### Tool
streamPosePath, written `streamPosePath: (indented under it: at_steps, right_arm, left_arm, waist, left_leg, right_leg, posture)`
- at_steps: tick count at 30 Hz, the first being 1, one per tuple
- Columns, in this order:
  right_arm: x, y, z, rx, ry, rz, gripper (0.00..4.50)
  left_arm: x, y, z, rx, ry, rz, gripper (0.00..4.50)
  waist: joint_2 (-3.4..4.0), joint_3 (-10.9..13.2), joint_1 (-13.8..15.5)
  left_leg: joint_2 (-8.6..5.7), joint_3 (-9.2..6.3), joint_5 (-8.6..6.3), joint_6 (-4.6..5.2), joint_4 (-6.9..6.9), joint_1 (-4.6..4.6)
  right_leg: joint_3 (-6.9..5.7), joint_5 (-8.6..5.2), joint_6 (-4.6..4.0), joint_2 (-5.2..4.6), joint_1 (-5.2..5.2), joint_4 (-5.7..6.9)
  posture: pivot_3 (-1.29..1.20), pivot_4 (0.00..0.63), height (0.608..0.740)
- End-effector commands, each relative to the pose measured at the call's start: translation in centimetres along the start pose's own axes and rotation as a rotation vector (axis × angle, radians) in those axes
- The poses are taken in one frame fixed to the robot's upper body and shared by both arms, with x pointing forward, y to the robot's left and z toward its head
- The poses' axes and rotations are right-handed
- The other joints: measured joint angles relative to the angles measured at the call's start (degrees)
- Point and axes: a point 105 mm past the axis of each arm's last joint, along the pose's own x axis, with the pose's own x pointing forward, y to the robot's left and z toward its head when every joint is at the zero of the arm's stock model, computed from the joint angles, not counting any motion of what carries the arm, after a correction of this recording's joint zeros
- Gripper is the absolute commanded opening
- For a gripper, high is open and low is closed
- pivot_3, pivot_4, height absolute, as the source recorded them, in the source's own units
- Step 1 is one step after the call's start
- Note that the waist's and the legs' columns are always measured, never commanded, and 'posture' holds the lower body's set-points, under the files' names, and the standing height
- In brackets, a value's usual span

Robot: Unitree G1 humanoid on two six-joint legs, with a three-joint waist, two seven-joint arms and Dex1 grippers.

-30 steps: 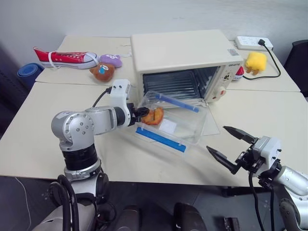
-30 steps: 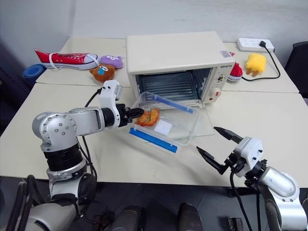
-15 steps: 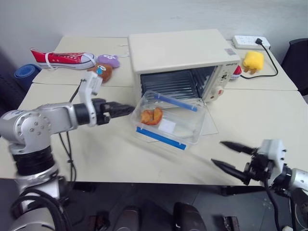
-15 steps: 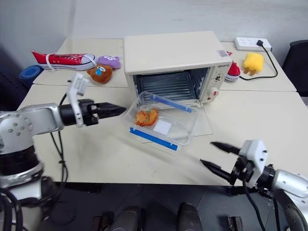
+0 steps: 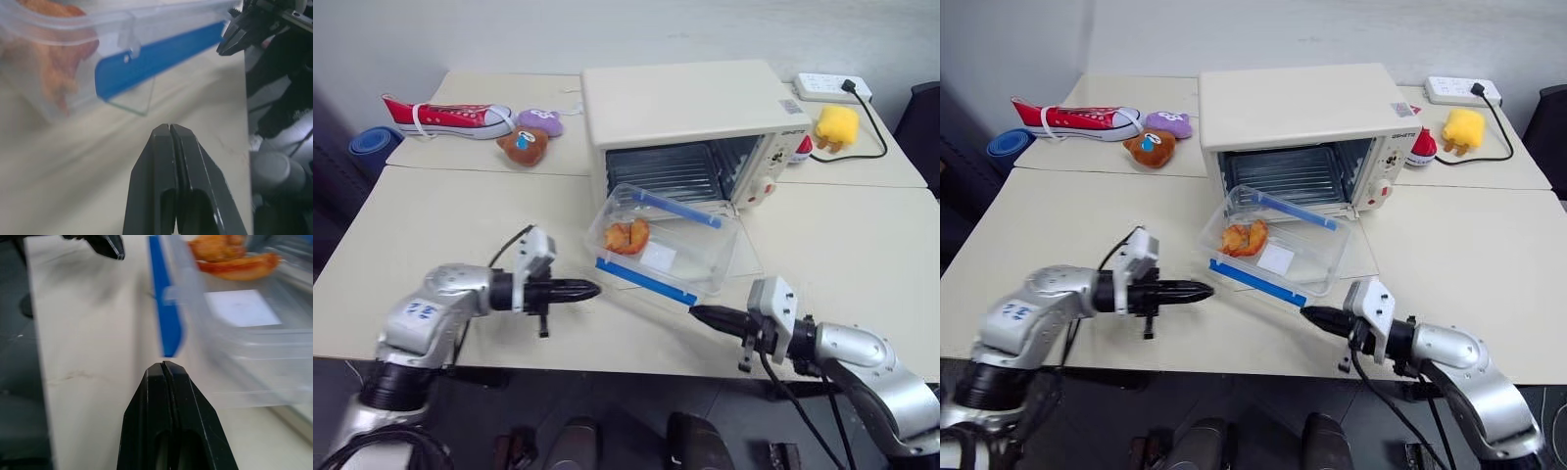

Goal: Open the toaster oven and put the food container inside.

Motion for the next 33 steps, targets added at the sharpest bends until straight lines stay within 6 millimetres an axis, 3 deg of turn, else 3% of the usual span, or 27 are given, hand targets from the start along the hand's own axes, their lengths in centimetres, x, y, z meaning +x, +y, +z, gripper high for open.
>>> streamPosePath:
  at_steps: [1, 8, 23, 29, 33]
  right_arm:
    - [0.3, -2.4, 0.9, -0.052, -0.029, -0.092, 0.0]
    - [1.7, -6.3, 1.2, -0.132, -0.04, -0.174, 0.0]
    - [5.5, -13.9, 3.3, -0.224, -0.107, -0.348, 0.0]
    - [6.4, -14.2, 3.6, -0.218, -0.092, -0.294, 0.0]
    - [4.4, -13.2, 3.1, -0.207, -0.038, -0.204, 0.0]
  left_arm:
    - [1.3, 1.2, 1.2, 0.064, -0.047, 0.085, 0.02]
    - [2.7, 3.9, 3.0, 0.028, -0.194, 0.258, 0.02]
    - [4.8, 7.4, 5.3, 0.02, -0.33, 0.449, 0.02]
    - [5.3, 7.2, 5.1, 0.024, -0.316, 0.42, 0.02]
    - [3.5, 6.2, 4.2, 0.018, -0.27, 0.37, 0.02]
  waist:
    - [0.0, 0.0, -0.17]
    - [0.0, 0.0, -0.43]
    - [0.01, 0.0, -0.58]
    - [0.01, -0.01, -1.56]
    - [0.02, -0.01, -1.96]
  left_leg:
    - [0.0, 0.01, 0.0, 0.0, 0.0, 0.0]
    - [0.02, 0.07, 0.01, 0.0, 0.0, 0.03]
    - [0.02, 0.06, 0.02, -0.02, 0.02, 0.01]
    - [0.02, 0.02, 0.02, -0.02, -0.04, -0.01]
    - [0.03, 0.02, 0.02, -0.02, -0.05, -0.03]
  right_leg:
    - [0.0, 0.0, 0.0, 0.0, 0.0, 0.01]
    - [0.02, 0.01, 0.01, 0.02, -0.04, 0.04]
    - [-0.01, 0.01, 0.03, 0.02, -0.04, 0.0]
    - [-0.06, 0.01, 0.03, 0.02, -0.04, -0.04]
    - [-0.07, 0.02, 0.03, 0.02, -0.05, -0.05]
  posture:
    - [0.0, 0.15, 0.74]
    - [0.0, 0.15, 0.74]
    - [0.0, 0.15, 0.74]
    - [0.0, 0.15, 0.74]
    - [0.0, 0.15, 0.74]
